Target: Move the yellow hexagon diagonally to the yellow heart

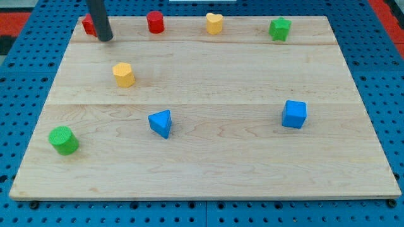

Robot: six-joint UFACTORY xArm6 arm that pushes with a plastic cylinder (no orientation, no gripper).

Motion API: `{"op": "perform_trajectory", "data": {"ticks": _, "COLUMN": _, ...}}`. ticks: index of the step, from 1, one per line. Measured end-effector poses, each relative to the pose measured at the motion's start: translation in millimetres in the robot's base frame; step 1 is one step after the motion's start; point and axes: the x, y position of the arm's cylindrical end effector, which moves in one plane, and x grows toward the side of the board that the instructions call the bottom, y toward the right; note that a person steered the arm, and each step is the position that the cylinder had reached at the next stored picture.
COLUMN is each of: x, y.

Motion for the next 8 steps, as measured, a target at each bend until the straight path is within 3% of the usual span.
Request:
{"op": "perform_trajectory", "data": {"ticks": 2, "x": 80, "y": -5}}
{"op": "perform_trajectory", "data": {"ticks": 3, "x": 102, "y": 23}}
{"op": "perform_trajectory", "data": {"ticks": 6, "x": 103, "y": 156}}
{"op": "perform_trajectory", "data": {"ticks": 8, "x": 91, "y": 173}}
